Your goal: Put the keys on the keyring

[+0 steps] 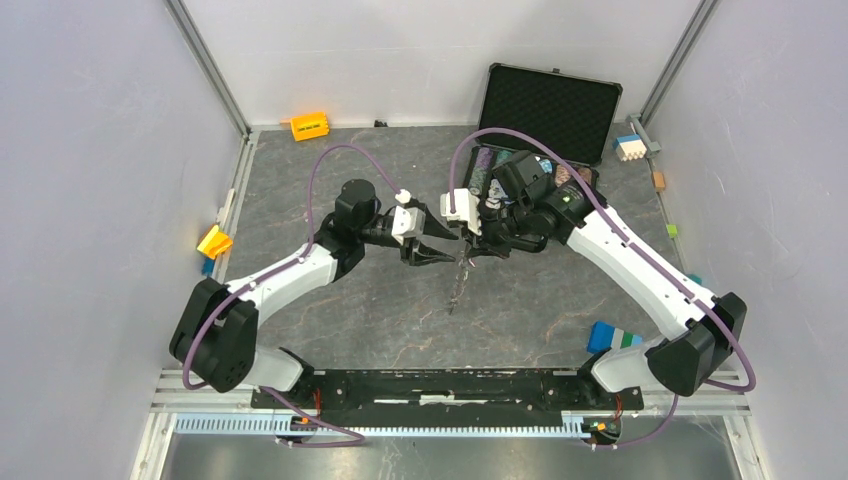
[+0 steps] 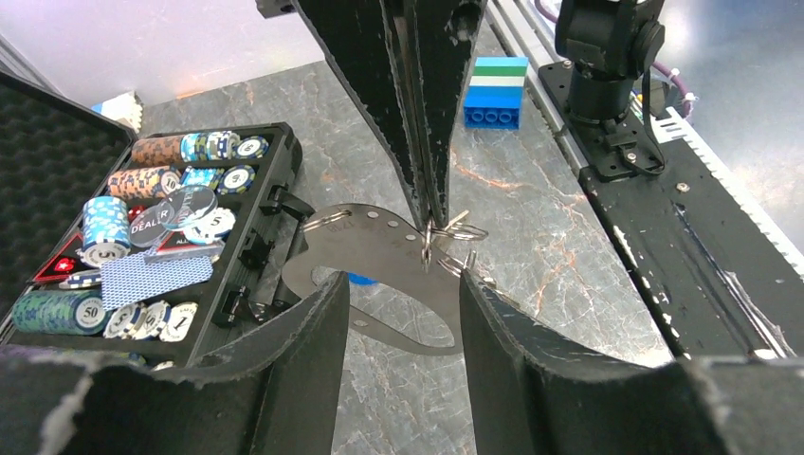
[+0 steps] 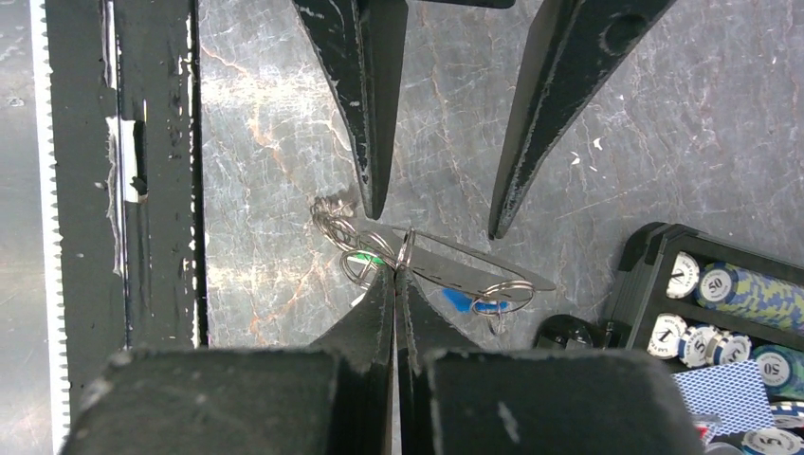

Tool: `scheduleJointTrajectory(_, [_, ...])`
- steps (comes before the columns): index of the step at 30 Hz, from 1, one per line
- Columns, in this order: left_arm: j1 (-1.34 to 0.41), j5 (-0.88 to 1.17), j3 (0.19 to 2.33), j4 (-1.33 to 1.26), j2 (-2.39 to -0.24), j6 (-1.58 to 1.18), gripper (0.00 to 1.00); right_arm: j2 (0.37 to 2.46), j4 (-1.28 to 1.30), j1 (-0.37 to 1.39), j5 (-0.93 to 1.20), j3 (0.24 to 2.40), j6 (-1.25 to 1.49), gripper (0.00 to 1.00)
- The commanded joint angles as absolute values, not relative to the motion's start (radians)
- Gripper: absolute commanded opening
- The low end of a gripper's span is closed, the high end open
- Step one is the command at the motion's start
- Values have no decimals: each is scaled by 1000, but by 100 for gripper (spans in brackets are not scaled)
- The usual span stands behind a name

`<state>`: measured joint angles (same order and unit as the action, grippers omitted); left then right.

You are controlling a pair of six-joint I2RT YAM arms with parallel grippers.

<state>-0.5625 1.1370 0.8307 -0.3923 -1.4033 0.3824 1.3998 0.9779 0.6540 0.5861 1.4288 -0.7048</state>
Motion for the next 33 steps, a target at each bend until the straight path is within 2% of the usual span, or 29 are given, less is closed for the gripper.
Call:
scheduleJointTrajectory(1, [-563,1191,874,-443,-1409,319,53,1371,949,659,633,1419,-717,0])
scheduleJointTrajectory(3, [-564,1197,894,-414,-1413,309,50,1371,952,659,639,1417,-721,0])
scheduleJointTrajectory(5, [-567,1206,926,-363,-1420,314,37,1375,957,658,644,1418,-725,0])
scheduleJointTrajectory(7, [-574,1204,952,-297,-1426,339,29,1378,959,658,649,1417,-727,0])
scheduleJointTrajectory(20, [-600,1200,966,-160,-1421,447,29,1381,953,658,653,1419,-720,0])
scheduleJointTrajectory(33, [-610,1179,1000,-141,-1437,437,15,1385,948,659,658,1417,-715,0])
